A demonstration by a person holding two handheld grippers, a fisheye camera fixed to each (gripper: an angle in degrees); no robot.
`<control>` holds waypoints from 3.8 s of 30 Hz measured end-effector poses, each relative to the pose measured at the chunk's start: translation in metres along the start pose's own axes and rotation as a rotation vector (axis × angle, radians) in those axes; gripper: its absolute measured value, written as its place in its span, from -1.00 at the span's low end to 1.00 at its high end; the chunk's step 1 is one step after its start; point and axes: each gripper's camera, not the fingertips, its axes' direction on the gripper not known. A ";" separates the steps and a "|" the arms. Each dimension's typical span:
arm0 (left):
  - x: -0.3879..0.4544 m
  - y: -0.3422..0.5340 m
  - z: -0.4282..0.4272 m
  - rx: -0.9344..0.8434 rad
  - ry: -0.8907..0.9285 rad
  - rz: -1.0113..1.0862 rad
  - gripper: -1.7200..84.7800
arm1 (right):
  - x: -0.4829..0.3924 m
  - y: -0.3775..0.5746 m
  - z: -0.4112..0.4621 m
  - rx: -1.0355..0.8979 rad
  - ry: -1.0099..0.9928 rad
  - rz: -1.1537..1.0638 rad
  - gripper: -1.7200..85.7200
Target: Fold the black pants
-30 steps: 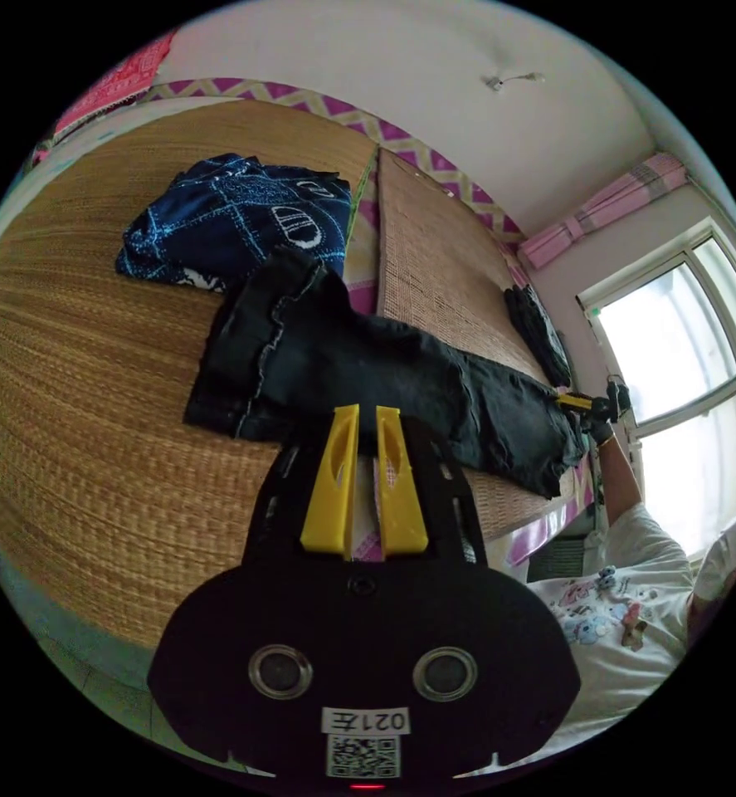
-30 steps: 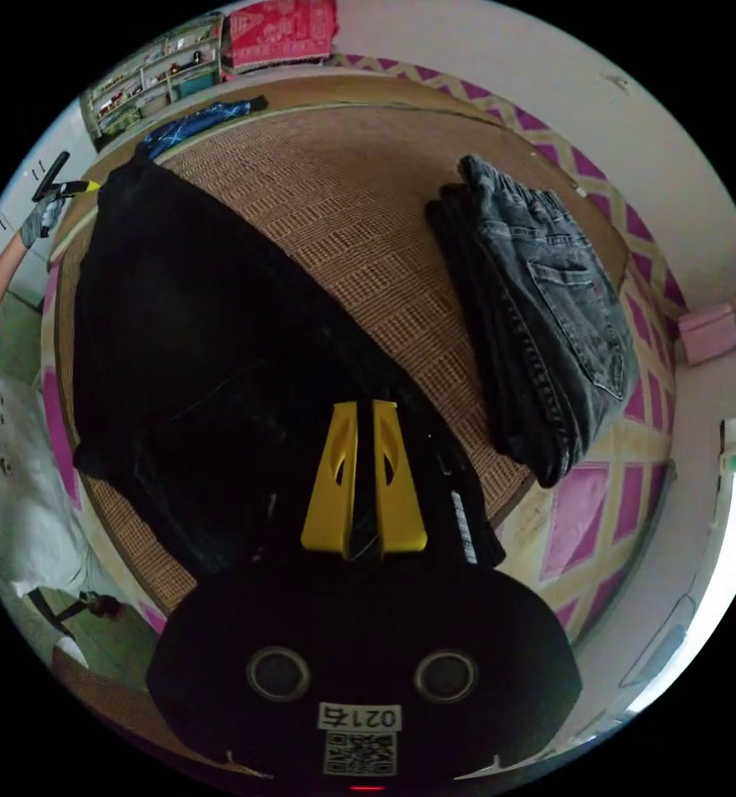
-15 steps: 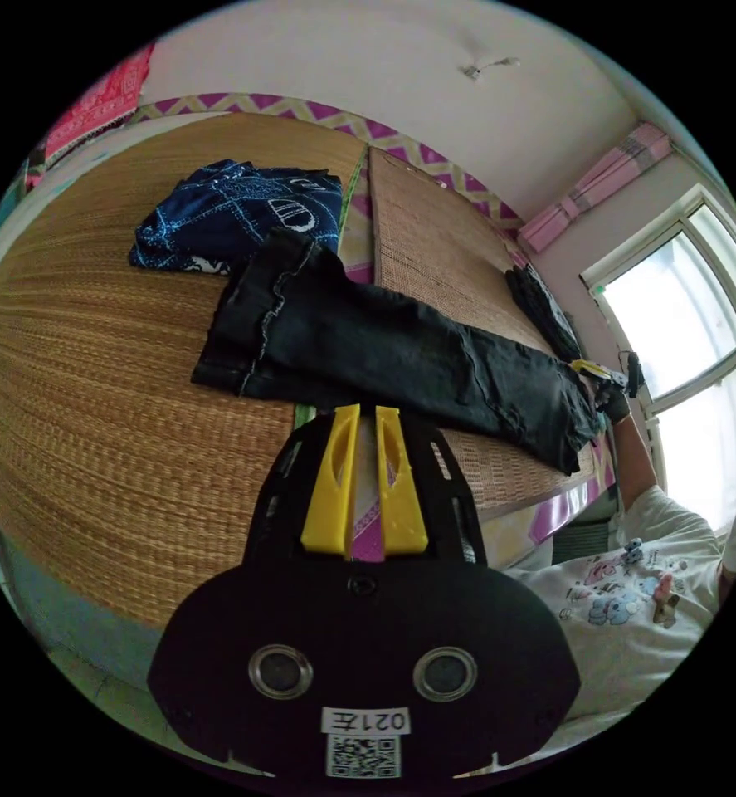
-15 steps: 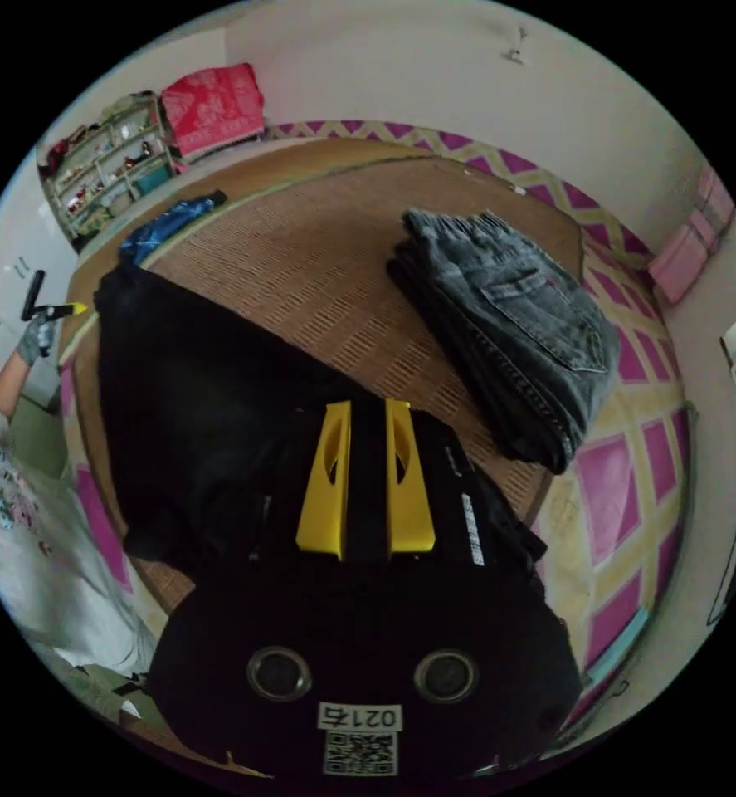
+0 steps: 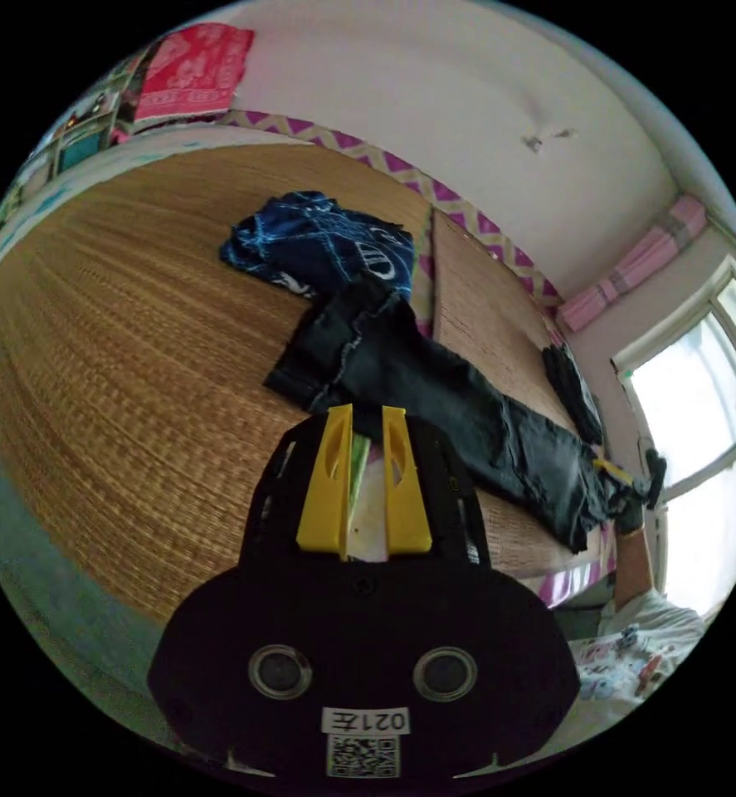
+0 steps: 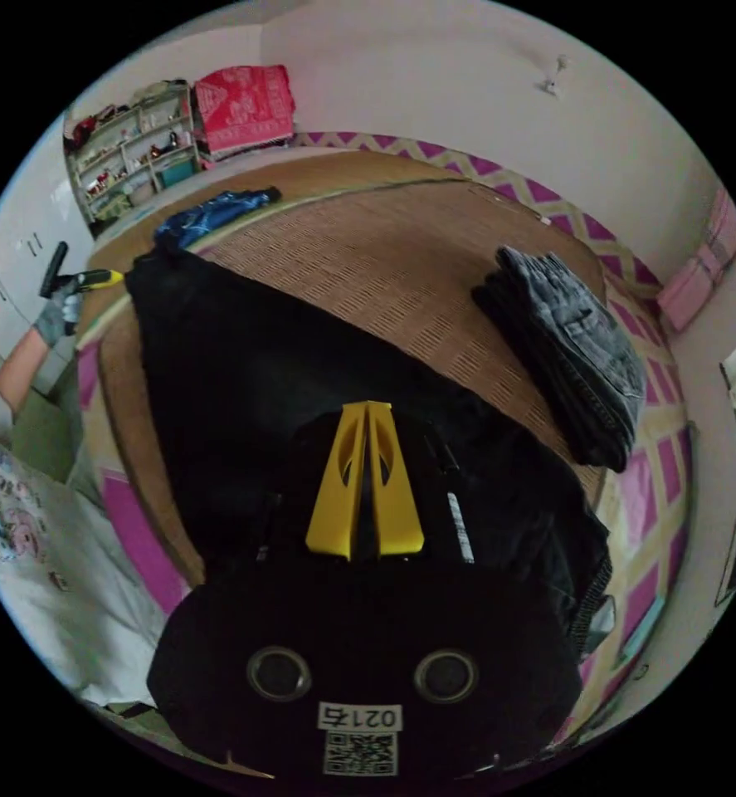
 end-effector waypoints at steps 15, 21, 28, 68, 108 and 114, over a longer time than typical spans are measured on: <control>-0.093 -0.013 -0.002 -0.015 0.230 -0.190 -0.98 | -0.122 0.020 0.011 0.022 -0.321 -0.105 -0.98; -0.122 -0.002 -0.001 -0.087 0.209 -0.211 -0.98 | -0.153 0.018 0.035 -0.032 -0.237 -0.164 -0.98; -0.149 0.008 -0.007 -0.072 0.242 -0.221 -0.98 | -0.161 0.033 0.051 -0.060 -0.073 -0.138 -0.98; -0.003 0.141 0.012 0.264 0.375 -0.622 -0.93 | -0.033 0.275 -0.202 0.265 -0.406 0.446 -0.98; 1.056 0.541 0.291 0.132 -0.798 1.481 -0.97 | 0.121 0.491 -0.380 0.422 -0.497 0.730 -0.97; 1.089 0.571 0.308 0.093 -0.805 1.590 -0.85 | 0.159 0.497 -0.418 0.469 -0.384 0.745 -0.95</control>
